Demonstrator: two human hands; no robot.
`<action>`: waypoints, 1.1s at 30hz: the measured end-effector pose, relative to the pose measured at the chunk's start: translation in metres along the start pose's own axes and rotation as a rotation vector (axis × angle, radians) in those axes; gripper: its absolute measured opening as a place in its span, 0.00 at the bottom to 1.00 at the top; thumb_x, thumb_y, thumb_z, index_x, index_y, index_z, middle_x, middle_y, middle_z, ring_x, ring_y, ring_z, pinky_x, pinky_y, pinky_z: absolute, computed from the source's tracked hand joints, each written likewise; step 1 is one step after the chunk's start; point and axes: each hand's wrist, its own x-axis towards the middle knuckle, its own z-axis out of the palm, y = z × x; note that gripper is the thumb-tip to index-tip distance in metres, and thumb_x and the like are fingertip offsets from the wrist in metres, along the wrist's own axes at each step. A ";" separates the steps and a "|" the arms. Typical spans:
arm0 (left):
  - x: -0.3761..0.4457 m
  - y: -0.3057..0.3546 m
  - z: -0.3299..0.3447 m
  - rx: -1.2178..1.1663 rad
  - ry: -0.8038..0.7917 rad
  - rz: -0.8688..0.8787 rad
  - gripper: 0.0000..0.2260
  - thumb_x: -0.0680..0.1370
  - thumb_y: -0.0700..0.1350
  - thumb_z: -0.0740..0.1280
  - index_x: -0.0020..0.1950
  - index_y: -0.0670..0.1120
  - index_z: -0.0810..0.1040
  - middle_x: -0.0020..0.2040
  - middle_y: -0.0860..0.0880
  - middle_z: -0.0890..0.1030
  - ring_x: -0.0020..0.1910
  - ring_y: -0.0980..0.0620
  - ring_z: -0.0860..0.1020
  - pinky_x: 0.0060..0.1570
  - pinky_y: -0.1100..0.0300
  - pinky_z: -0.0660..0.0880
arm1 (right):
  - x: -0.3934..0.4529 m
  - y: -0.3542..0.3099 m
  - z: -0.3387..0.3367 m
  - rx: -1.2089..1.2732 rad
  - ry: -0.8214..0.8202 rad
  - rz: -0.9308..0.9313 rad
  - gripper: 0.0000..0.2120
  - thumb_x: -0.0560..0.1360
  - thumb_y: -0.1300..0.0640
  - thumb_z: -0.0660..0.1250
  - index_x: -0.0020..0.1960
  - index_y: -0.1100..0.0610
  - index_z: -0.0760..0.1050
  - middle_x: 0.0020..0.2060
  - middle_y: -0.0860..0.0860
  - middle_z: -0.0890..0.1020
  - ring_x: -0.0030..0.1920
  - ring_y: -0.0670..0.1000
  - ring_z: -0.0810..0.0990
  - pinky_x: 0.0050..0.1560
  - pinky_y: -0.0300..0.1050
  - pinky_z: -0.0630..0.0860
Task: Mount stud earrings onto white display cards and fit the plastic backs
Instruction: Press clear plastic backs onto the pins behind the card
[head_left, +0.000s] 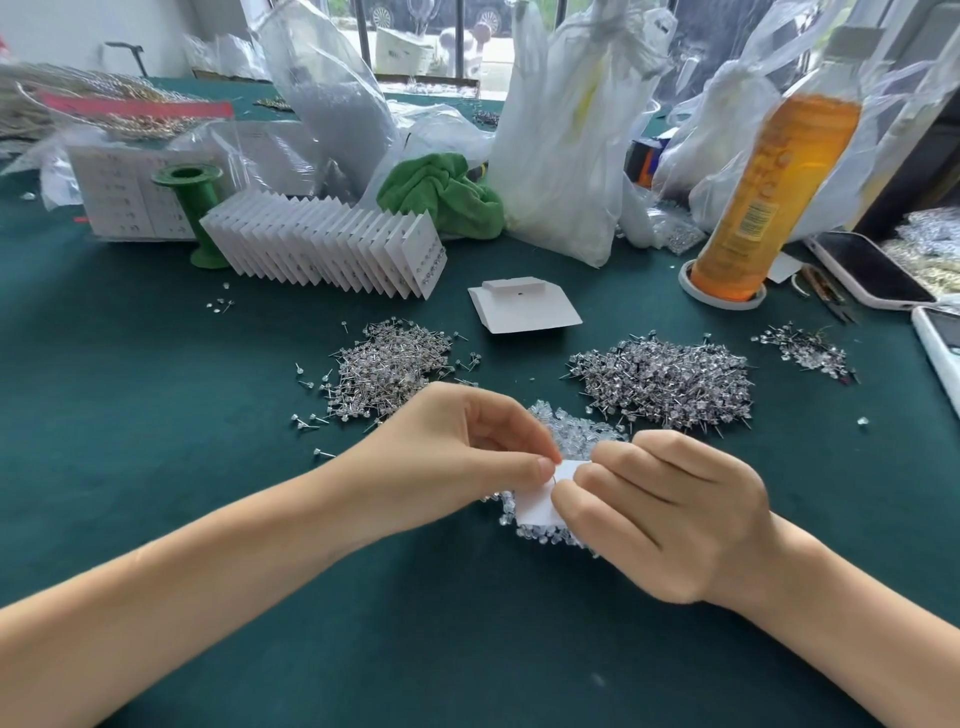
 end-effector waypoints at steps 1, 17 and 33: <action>0.000 0.000 0.000 0.005 0.001 -0.001 0.03 0.72 0.37 0.72 0.42 0.44 0.84 0.41 0.46 0.85 0.39 0.56 0.81 0.44 0.65 0.76 | 0.000 0.000 0.000 0.001 -0.003 -0.002 0.05 0.77 0.62 0.62 0.42 0.58 0.71 0.28 0.48 0.75 0.29 0.50 0.76 0.34 0.41 0.69; 0.003 -0.004 0.000 0.042 0.012 -0.020 0.01 0.72 0.42 0.72 0.41 0.47 0.83 0.37 0.54 0.84 0.39 0.57 0.80 0.44 0.66 0.75 | -0.002 0.001 0.000 -0.032 -0.019 -0.067 0.04 0.75 0.62 0.63 0.42 0.58 0.72 0.29 0.48 0.77 0.31 0.49 0.78 0.36 0.40 0.72; 0.005 -0.008 -0.002 0.068 -0.035 0.102 0.01 0.74 0.41 0.71 0.44 0.46 0.83 0.42 0.37 0.82 0.38 0.47 0.73 0.42 0.51 0.68 | -0.002 0.000 0.002 -0.010 -0.022 -0.023 0.05 0.75 0.60 0.65 0.42 0.58 0.71 0.27 0.47 0.74 0.28 0.50 0.76 0.32 0.41 0.73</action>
